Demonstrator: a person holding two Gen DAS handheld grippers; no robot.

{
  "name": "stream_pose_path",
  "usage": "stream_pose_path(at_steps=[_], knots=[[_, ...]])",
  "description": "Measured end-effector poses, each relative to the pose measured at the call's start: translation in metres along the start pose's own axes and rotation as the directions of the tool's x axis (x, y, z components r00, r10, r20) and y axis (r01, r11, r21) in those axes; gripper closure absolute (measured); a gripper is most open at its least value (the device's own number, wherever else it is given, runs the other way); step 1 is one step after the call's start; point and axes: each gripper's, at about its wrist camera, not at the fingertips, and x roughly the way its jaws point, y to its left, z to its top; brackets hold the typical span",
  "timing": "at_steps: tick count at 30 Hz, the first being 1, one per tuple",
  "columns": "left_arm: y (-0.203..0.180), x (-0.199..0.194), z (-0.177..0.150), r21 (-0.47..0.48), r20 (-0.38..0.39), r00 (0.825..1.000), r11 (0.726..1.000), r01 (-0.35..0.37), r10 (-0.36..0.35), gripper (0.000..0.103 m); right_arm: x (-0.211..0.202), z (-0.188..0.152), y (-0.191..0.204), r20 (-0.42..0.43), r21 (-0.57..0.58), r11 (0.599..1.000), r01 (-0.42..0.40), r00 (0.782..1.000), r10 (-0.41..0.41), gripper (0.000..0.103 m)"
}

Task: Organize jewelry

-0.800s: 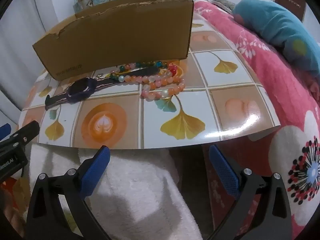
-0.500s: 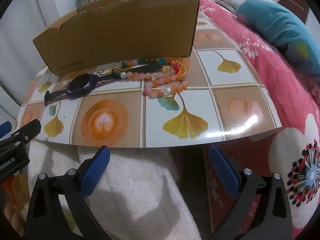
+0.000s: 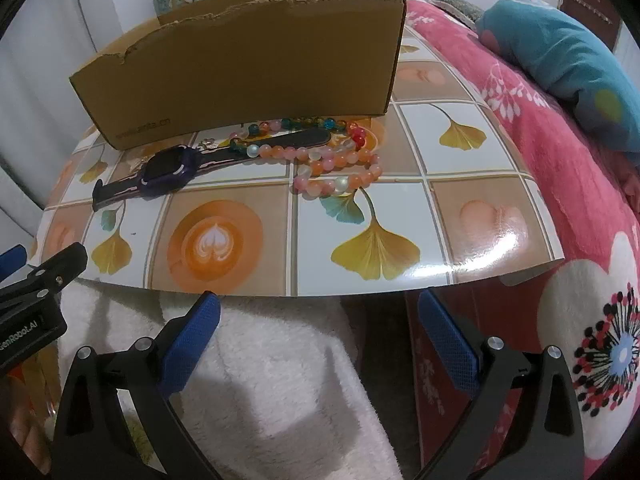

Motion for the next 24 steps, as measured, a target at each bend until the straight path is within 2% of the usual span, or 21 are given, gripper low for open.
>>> stream_pose_path(at_steps=[24], knots=[[0.0022,-0.0022,-0.0035,-0.002,-0.004,1.0,1.0,0.003,-0.003,0.008,-0.0036,0.0039,0.0035,-0.002,-0.009,1.0,0.009,1.0,-0.009,0.007]])
